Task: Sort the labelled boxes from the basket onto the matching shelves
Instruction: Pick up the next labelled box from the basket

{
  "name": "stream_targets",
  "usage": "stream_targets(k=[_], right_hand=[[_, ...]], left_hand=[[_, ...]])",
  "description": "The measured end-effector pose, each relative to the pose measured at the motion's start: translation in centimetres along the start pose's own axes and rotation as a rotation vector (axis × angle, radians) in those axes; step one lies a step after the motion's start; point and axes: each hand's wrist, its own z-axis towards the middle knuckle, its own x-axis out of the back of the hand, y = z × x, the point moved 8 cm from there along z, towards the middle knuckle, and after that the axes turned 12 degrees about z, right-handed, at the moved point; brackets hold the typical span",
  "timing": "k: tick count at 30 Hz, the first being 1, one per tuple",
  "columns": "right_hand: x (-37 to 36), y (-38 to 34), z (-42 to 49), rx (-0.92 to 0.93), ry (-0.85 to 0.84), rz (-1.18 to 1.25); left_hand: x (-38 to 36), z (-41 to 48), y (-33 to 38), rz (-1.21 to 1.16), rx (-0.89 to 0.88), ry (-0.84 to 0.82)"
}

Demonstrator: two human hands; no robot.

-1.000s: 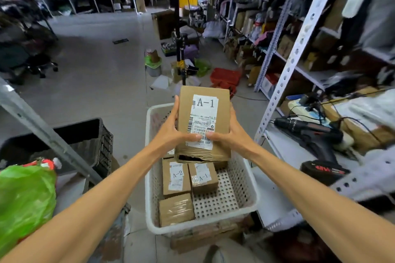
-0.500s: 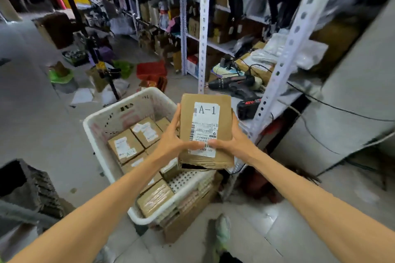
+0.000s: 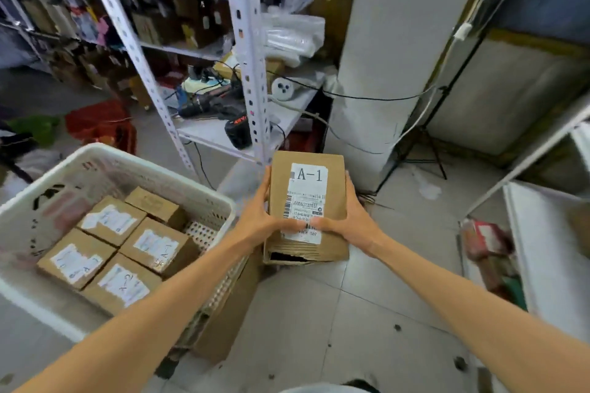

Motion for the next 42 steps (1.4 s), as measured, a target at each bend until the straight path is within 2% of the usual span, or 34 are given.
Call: stream_targets(k=[4,12,19,25,35,42], right_hand=[[9.3,-1.6,-1.9,0.012,0.181,-0.008],[27.5,-7.2,-7.1,0.120,0.408,-0.021],[39.8,-12.2,-11.7,0.227,0.634,-0.062],[47.4,-16.0,-13.6,0.272,0.832,-0.132],[56.7,-20.8,-20.4,0.327,1.310,-0.169],[62.2,-22.8,-24.9,0.321,1.481,-0.243]], left_hand=[[-5.7,4.6,6.6,0.043,-0.102,-0.124],[-19.0,13.2,21.5,0.011,-0.284,-0.343],[-29.3,17.7,34.3,-0.019,-0.504,-0.556],[-35.4,21.9,42.7,-0.055,-0.671,-0.697],[-46.6,23.8,57.2,-0.092,-0.981,-1.087],[-53.5,22.9,63.4,-0.130,-1.079,-1.226]])
